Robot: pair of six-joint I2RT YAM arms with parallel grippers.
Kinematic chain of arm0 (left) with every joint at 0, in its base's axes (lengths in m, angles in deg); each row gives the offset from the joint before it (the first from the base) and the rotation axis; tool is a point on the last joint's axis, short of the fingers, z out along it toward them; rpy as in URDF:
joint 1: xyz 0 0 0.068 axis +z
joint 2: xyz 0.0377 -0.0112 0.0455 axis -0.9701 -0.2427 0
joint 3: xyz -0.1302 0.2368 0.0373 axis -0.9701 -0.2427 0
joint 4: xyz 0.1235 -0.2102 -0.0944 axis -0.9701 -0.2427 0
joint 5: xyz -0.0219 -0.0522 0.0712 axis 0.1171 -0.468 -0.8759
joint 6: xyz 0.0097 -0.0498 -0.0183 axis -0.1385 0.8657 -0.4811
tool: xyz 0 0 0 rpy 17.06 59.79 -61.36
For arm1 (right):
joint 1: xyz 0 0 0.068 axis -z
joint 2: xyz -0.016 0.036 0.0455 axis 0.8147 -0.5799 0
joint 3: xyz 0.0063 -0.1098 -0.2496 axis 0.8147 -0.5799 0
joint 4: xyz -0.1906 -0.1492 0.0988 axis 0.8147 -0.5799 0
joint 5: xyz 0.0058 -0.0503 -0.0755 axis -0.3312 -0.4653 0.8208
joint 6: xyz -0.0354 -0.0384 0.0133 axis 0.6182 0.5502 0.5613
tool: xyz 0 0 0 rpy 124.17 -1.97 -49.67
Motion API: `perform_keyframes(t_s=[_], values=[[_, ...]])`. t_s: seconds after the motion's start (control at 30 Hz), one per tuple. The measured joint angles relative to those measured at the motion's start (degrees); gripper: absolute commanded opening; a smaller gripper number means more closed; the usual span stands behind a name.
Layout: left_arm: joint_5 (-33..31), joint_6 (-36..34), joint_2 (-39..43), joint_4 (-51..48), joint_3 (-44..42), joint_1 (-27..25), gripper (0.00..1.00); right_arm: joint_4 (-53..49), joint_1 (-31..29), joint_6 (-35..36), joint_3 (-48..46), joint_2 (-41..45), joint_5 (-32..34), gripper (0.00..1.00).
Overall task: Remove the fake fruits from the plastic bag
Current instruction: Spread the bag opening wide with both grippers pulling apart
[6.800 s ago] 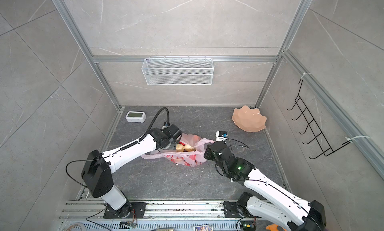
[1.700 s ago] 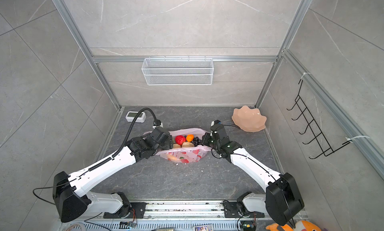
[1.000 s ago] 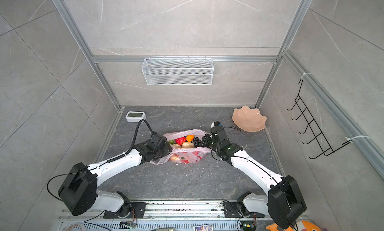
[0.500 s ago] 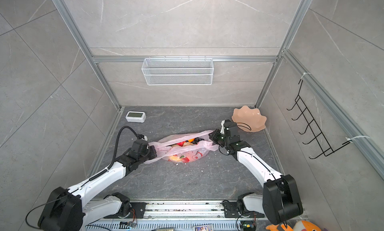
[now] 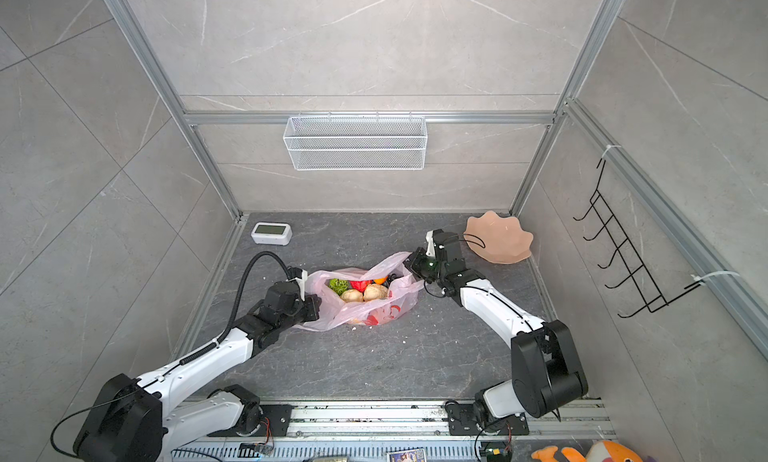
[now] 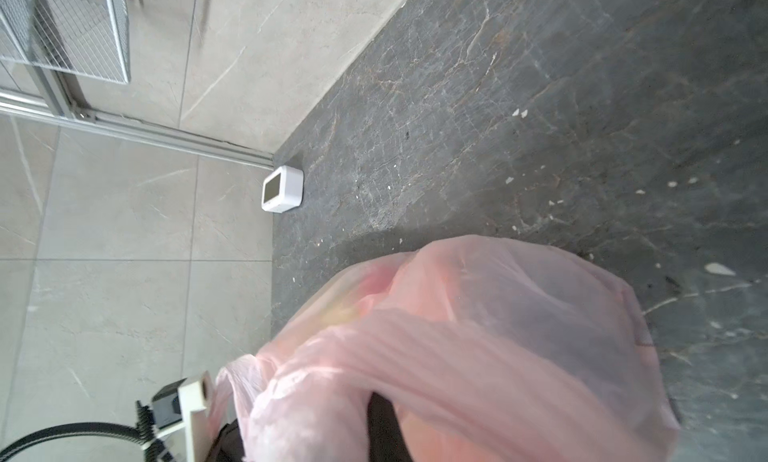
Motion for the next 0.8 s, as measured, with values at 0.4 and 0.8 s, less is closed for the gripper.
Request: perform_keyframes(t_s=[0.4, 0.8], values=[[-3.19, -2.01, -2.89, 1.01, 1.38, -3.91, 0.00, -26.97, -6.49, 12.98, 9.84, 6.45, 24.22, 0.87], [-6.10, -2.03, -2.86, 1.05, 1.57, -6.12, 0.00, -46.36, -26.99, 10.73, 23.63, 1.68, 50.07, 0.86]])
